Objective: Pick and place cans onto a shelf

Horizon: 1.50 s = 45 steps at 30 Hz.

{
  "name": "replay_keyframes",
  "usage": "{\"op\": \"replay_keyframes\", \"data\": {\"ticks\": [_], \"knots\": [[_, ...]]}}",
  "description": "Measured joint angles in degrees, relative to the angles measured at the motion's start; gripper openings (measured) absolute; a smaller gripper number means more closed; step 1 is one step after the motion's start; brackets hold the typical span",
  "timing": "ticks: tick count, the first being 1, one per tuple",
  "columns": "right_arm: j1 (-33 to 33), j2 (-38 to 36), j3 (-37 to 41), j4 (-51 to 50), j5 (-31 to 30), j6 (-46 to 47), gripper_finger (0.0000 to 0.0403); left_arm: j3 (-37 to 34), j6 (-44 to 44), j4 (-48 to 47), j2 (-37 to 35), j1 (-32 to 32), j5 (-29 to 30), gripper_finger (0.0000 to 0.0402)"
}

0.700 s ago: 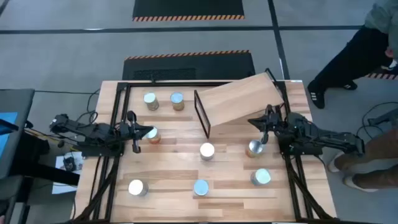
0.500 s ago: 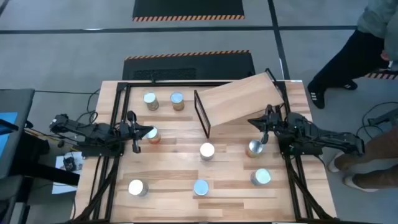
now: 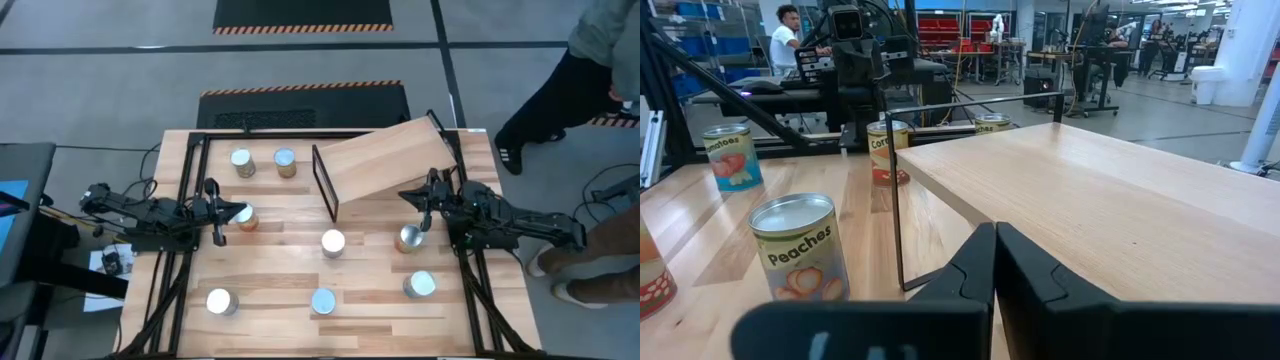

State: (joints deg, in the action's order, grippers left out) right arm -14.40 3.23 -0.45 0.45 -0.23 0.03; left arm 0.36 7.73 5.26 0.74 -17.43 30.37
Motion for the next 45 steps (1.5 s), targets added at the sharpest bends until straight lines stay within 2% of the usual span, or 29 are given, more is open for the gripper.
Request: {"op": "replay_keyframes", "data": {"ticks": [14, 19, 24, 30, 33, 37, 41, 45], "knots": [[-0.01, 0.01, 0.01, 0.00, 0.00, 0.00, 0.0033, 0.02, 0.01, 0.02, 0.01, 0.00, 0.02, 0.0000], [-0.01, 0.02, 0.01, -0.01, 0.00, 0.00, 0.0033, 0.00, 1.31, 2.74, -0.04, 0.18, 0.93, 0.0000], [0.00, 0.01, -0.02, 0.00, -0.01, 0.00, 0.0033, 0.02, -3.91, 2.26, 0.03, 0.32, -3.06, 0.0000], [0.00, 0.08, 0.00, 0.00, 0.00, 0.00, 0.0033, 0.02, -10.27, 1.94, 1.07, 3.34, -0.51, 0.0000], [0.01, 0.08, 0.01, -0.02, 0.00, 0.00, 0.0033, 1.48, -10.06, -0.94, 4.00, 6.01, -2.04, 0.0000], [0.01, 0.10, 0.01, -0.02, 0.00, 0.00, 0.0033, 8.82, -10.12, -3.86, 10.39, 9.65, -7.43, 0.0000], [-0.01, 0.10, -0.02, -0.01, 0.00, 0.00, 0.0033, 17.85, -15.11, -13.61, 19.87, 11.10, -13.89, 0.0000], [-0.01, 0.10, 0.00, -0.01, 0.00, 0.00, 0.0033, 27.31, -16.19, -24.19, 32.38, 10.85, -13.53, 0.0000]]}}
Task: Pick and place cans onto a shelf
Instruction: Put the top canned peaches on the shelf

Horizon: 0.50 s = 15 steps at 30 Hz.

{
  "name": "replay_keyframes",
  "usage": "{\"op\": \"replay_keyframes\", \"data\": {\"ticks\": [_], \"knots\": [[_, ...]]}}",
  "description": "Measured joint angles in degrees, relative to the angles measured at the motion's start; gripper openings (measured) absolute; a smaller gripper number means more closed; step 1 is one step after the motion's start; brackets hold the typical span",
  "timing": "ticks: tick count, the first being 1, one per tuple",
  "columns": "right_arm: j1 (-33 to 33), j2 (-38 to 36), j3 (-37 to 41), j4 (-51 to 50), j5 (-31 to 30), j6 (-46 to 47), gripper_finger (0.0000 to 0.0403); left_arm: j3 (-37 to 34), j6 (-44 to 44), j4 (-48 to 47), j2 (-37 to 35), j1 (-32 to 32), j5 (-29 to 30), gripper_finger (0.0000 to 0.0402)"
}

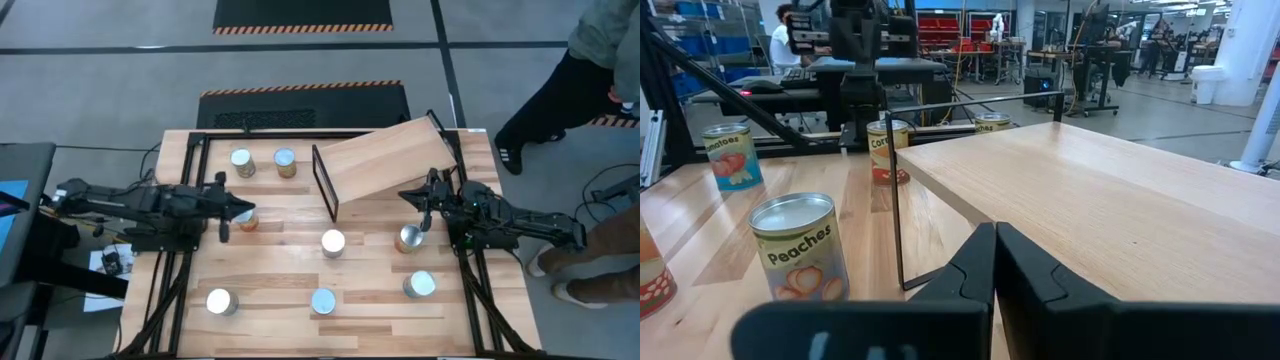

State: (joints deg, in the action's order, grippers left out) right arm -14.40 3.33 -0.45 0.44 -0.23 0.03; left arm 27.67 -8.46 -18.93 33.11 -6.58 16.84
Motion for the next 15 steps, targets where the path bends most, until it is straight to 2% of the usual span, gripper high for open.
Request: {"op": "replay_keyframes", "data": {"ticks": [5, 9, 12, 15], "knots": [[-0.01, 0.00, -0.02, -0.01, 0.00, 0.00, 0.0033, 11.73, -4.37, -13.41, 16.11, -0.09, 1.85, 0.0000], [0.00, 0.00, -0.01, 0.01, 0.00, 0.00, 0.0033, 21.35, -9.32, -27.75, 26.65, -0.09, 2.31, 0.0000], [0.01, 0.00, 0.00, -0.01, 0.00, 0.00, 0.0033, 28.15, -7.60, -35.54, 31.71, 1.38, 5.08, 0.0000], [0.01, 0.00, 0.00, 0.00, 0.00, 0.00, 0.0033, 33.30, -3.89, -40.87, 35.25, 7.20, 3.73, 0.0000]]}}
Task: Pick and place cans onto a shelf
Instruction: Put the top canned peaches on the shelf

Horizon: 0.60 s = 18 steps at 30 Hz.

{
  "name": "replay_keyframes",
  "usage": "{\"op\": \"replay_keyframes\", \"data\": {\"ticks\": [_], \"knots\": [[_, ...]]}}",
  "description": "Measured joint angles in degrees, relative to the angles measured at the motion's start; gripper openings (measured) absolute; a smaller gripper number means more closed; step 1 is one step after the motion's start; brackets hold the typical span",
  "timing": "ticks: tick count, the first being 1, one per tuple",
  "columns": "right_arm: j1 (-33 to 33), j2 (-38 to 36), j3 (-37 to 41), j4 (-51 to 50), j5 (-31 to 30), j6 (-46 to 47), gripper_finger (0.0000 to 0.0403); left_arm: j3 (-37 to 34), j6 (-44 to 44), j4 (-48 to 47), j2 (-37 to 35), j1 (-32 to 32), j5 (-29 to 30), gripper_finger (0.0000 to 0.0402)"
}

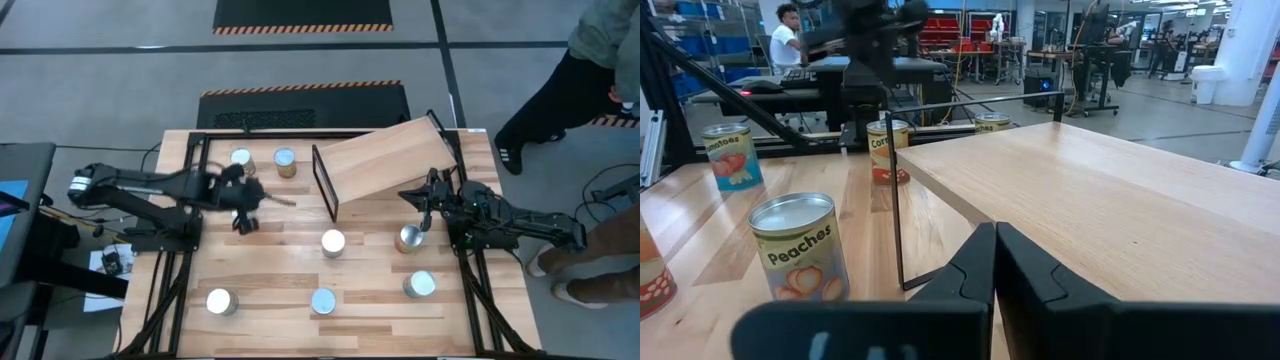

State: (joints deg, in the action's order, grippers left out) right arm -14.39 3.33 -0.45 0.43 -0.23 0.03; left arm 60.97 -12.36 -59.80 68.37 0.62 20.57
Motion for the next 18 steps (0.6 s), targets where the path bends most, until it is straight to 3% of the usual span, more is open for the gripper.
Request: {"op": "replay_keyframes", "data": {"ticks": [7, 11, 14, 18], "knots": [[-0.01, 0.00, -0.02, -0.01, -0.01, 0.00, 0.0033, 4.22, 15.25, -2.59, 2.97, 19.88, -5.10, 0.0000], [0.00, 0.00, 0.00, -0.01, 0.00, 0.00, 0.0033, 4.21, 23.42, -1.61, 3.16, 30.20, -11.04, 0.0002], [-0.01, 0.00, 0.00, 0.01, 0.00, 0.00, 0.0033, 4.22, 27.67, -0.70, 4.42, 35.69, -14.86, 0.0015], [-0.02, 0.00, 0.00, -0.01, 0.00, 0.00, 0.0033, 4.22, 31.33, -1.23, 8.01, 39.76, -15.40, 0.0051]]}}
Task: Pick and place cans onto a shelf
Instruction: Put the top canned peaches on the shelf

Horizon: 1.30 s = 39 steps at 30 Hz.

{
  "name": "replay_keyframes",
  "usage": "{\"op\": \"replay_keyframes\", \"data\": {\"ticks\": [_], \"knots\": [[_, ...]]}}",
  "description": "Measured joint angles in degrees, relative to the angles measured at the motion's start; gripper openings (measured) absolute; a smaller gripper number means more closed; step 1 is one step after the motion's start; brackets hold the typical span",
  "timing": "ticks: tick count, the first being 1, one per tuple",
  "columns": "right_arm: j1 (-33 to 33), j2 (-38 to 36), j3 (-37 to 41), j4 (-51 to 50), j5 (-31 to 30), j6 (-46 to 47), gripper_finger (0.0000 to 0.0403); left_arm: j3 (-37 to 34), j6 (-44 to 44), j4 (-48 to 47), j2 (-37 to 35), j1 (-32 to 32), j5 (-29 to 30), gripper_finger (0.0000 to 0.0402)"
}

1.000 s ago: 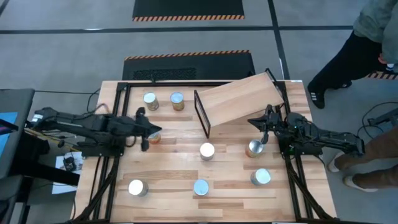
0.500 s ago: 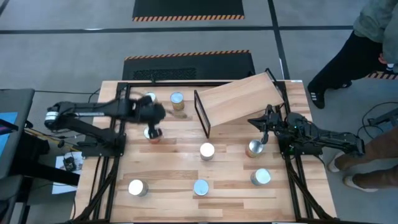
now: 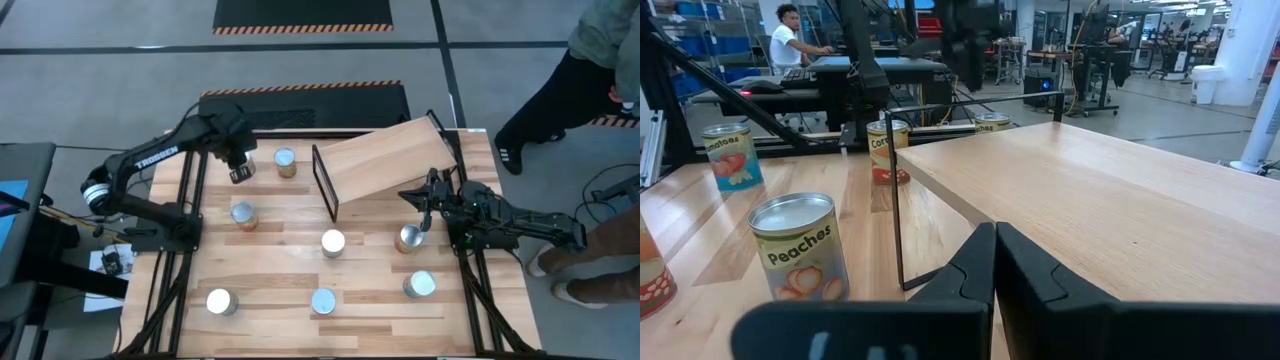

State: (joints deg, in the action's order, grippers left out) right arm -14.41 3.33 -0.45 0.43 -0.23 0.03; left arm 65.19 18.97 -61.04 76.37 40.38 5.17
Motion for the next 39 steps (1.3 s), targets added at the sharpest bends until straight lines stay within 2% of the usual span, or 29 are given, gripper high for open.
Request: {"op": "replay_keyframes", "data": {"ticks": [6, 11, 21, 25, 29, 35, 39], "knots": [[0.01, 0.00, 0.00, 0.02, 0.00, 0.00, 0.0033, 0.00, 4.25, 0.11, 5.93, 1.03, 2.68, 0.0111], [0.01, 0.00, -0.01, 0.02, 0.00, 0.00, 0.0033, -0.02, 5.94, 0.30, 8.44, 1.07, 5.08, 0.0140], [0.02, -0.01, -0.01, 0.01, 0.00, 0.00, 0.0033, -2.88, 8.47, 5.78, 10.01, 1.70, 4.07, 0.0146], [0.02, 0.00, 0.00, 0.02, 0.00, 0.00, 0.0033, -5.76, 9.34, 9.72, 9.67, 2.06, 6.94, 0.0145], [0.02, 0.00, -0.01, 0.02, 0.00, 0.00, 0.0033, -6.16, 9.89, 10.16, 9.71, 2.10, 7.55, 0.0114], [0.02, 0.00, 0.00, 0.01, 0.00, 0.00, 0.0033, -6.27, 10.40, 10.20, 9.67, 2.16, 7.52, 0.0015], [0.02, -0.02, 0.00, 0.00, 0.00, 0.00, 0.0033, -6.14, 10.41, 10.45, 9.43, 1.98, 8.36, 0.0006]]}}
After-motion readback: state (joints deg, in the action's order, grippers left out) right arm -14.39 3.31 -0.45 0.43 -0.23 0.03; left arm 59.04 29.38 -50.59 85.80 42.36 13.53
